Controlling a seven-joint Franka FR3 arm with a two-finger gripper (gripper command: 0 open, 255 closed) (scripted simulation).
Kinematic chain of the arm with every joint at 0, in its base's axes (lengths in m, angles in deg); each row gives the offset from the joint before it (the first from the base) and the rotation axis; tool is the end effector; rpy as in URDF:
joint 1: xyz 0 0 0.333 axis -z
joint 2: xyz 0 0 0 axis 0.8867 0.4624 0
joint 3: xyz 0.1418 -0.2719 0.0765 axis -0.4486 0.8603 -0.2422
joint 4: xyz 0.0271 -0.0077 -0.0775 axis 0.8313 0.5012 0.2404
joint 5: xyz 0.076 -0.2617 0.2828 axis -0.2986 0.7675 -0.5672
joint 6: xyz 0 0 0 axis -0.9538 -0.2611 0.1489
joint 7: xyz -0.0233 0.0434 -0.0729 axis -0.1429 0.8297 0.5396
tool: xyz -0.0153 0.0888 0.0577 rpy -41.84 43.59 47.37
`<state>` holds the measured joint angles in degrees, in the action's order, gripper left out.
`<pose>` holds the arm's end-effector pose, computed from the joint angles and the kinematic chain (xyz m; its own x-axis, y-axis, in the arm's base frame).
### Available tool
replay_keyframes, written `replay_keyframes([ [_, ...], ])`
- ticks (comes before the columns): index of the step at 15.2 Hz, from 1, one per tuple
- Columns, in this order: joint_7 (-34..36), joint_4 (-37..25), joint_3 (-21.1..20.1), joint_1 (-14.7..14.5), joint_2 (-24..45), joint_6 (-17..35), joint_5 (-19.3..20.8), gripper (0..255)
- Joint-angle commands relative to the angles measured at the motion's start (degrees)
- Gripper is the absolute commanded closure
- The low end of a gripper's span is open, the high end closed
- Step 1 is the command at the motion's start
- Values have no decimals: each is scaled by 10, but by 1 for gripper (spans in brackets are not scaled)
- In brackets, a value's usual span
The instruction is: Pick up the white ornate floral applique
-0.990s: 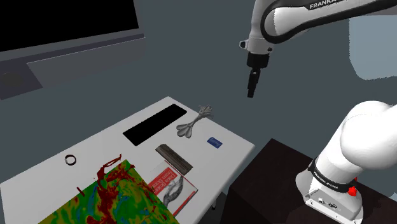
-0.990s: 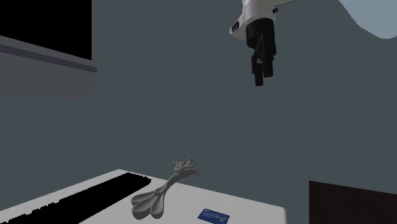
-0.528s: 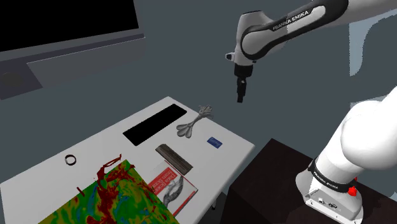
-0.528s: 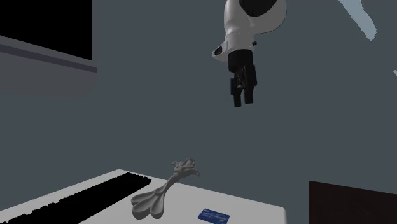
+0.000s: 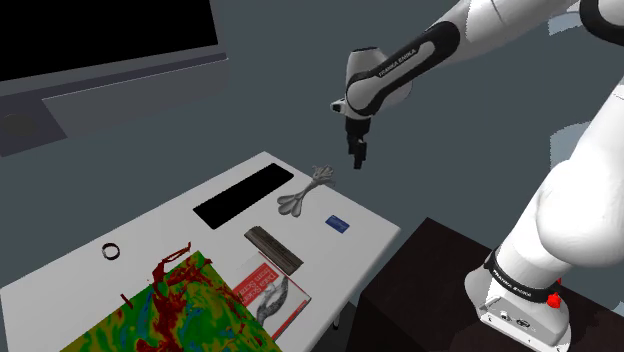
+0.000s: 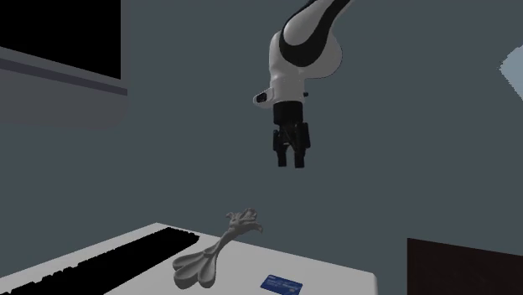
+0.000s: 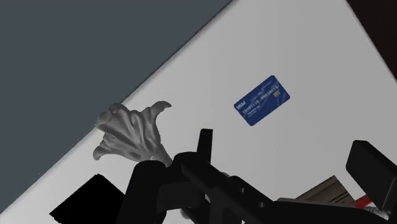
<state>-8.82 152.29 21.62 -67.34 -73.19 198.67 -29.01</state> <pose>0.5137 -0.0207 0.3271 0.6350 0.7723 -0.0209 0.7707 -0.6351 -0.0530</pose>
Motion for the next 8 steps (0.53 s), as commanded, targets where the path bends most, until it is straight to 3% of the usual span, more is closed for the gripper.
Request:
replay_keyframes([
  [1, -38, -24, -4, -2, 48, 26, -6, 0],
  [8, -150, -143, -30, 6, 202, 71, -13, 0],
])
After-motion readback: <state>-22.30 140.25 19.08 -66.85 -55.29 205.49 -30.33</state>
